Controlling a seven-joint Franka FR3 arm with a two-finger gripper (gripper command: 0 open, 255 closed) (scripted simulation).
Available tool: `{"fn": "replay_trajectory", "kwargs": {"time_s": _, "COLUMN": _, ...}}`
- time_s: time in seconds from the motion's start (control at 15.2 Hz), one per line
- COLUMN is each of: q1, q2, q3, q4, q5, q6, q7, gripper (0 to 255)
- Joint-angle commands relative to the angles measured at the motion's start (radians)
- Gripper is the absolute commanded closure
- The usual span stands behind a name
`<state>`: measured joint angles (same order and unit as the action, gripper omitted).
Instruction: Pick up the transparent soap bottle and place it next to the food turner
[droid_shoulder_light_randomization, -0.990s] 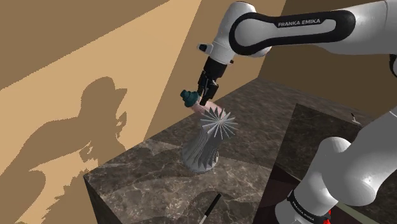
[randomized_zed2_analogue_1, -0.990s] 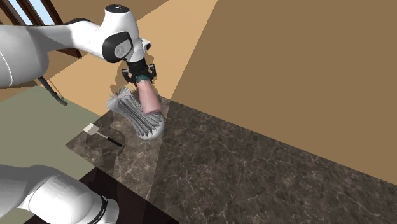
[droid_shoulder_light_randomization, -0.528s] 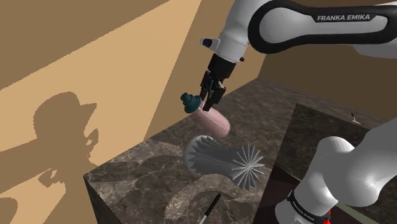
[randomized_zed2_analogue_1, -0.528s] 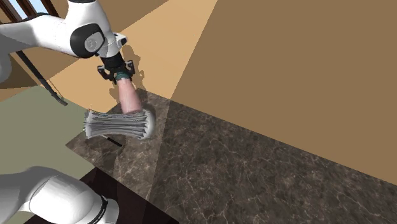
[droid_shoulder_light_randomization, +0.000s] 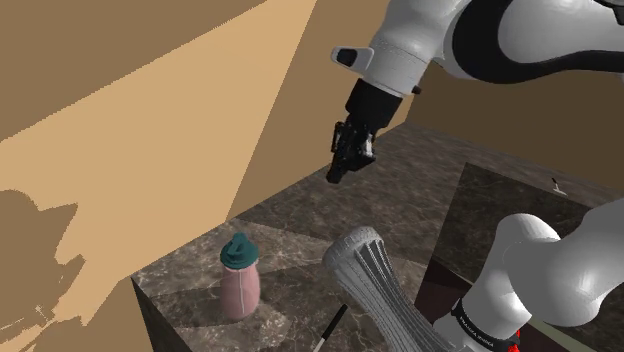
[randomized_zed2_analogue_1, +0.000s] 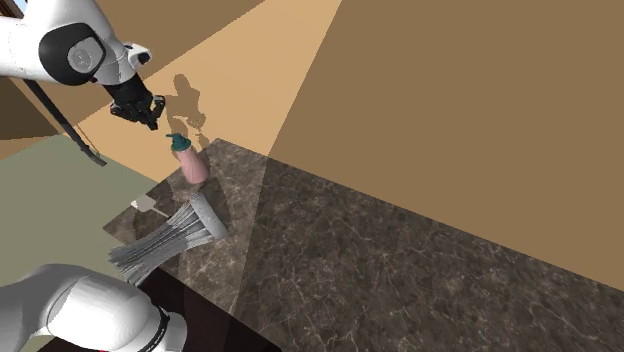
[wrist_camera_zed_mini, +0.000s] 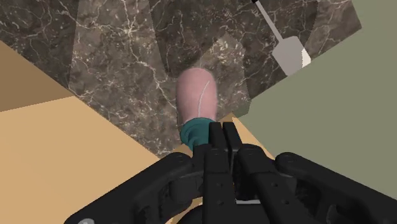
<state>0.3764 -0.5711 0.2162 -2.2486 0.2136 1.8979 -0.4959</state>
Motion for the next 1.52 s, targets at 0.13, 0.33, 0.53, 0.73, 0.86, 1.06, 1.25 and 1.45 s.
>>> {"fn": "replay_trajectory", "kwargs": {"time_s": 0.13, "q1": 0.0, "q2": 0.015, "q3": 0.008, "q4": -0.019, "q5": 0.009, "q6": 0.039, "q7": 0.01, "gripper": 0}}
{"fn": "replay_trajectory", "kwargs": {"time_s": 0.33, "q1": 0.0, "q2": 0.068, "q3": 0.034, "q4": -0.065, "q5": 0.036, "q6": 0.157, "q7": 0.041, "gripper": 0}}
{"fn": "replay_trajectory", "kwargs": {"time_s": 0.53, "q1": 0.0, "q2": 0.137, "q3": 0.06, "q4": -0.097, "q5": 0.06, "q6": 0.275, "q7": 0.07, "gripper": 0}}
{"fn": "replay_trajectory", "kwargs": {"time_s": 0.73, "q1": 0.0, "q2": 0.219, "q3": 0.087, "q4": -0.114, "q5": 0.08, "q6": 0.394, "q7": 0.1, "gripper": 0}}
{"fn": "replay_trajectory", "kwargs": {"time_s": 0.86, "q1": -0.001, "q2": 0.282, "q3": 0.104, "q4": -0.117, "q5": 0.089, "q6": 0.472, "q7": 0.121, "gripper": 0}}
{"fn": "replay_trajectory", "kwargs": {"time_s": 1.06, "q1": -0.001, "q2": 0.385, "q3": 0.129, "q4": -0.108, "q5": 0.096, "q6": 0.586, "q7": 0.154, "gripper": 0}}
{"fn": "replay_trajectory", "kwargs": {"time_s": 1.25, "q1": 0.0, "q2": 0.447, "q3": 0.141, "q4": -0.1, "q5": 0.092, "q6": 0.65, "q7": 0.173, "gripper": 0}}
{"fn": "replay_trajectory", "kwargs": {"time_s": 1.45, "q1": 0.001, "q2": 0.486, "q3": 0.148, "q4": -0.101, "q5": 0.082, "q6": 0.69, "q7": 0.18, "gripper": 0}}
